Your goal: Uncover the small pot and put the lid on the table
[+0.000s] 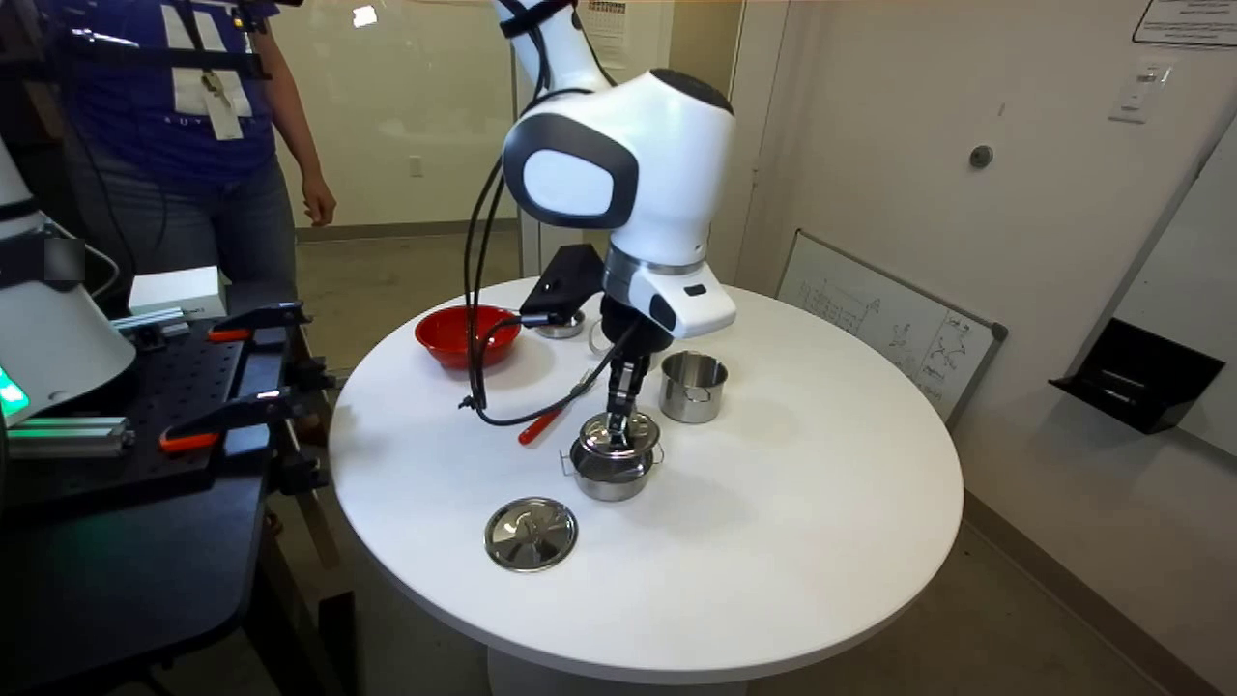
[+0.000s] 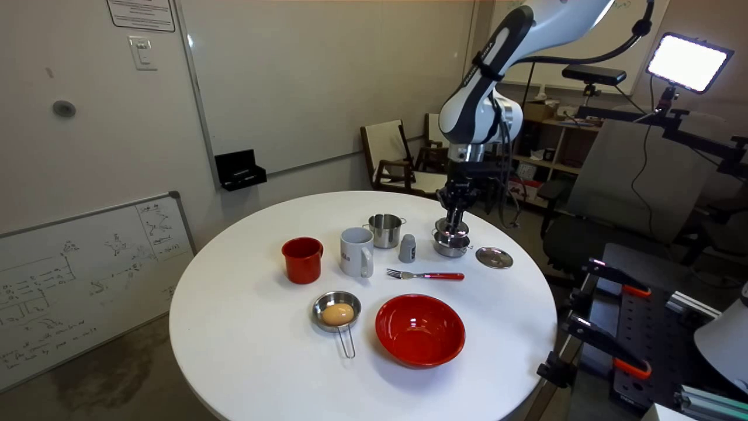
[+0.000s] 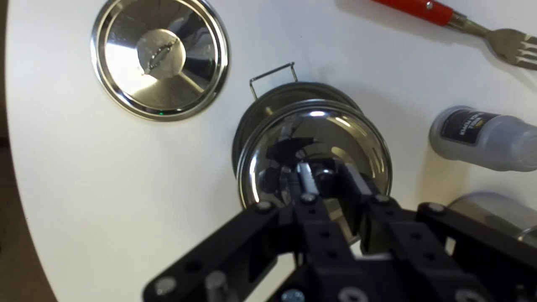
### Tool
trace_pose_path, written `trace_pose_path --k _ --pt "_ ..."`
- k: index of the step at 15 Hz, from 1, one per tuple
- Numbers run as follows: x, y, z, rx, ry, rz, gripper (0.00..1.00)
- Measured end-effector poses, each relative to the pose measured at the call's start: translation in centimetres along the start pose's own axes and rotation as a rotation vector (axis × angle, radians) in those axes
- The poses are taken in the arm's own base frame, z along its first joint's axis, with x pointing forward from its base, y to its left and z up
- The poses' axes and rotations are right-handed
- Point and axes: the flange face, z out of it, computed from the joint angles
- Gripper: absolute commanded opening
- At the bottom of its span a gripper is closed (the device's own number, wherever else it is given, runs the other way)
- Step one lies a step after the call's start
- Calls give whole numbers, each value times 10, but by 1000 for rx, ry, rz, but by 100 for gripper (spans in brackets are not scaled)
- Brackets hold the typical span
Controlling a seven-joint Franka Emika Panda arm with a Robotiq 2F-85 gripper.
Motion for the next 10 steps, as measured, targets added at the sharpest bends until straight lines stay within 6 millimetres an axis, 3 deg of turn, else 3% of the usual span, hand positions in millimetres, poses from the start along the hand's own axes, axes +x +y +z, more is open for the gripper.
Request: trace_pose_path --k 5,10 --pt "-25 -4 -20 14 -131 -37 9" --pt "-54 -3 3 16 -241 -99 9"
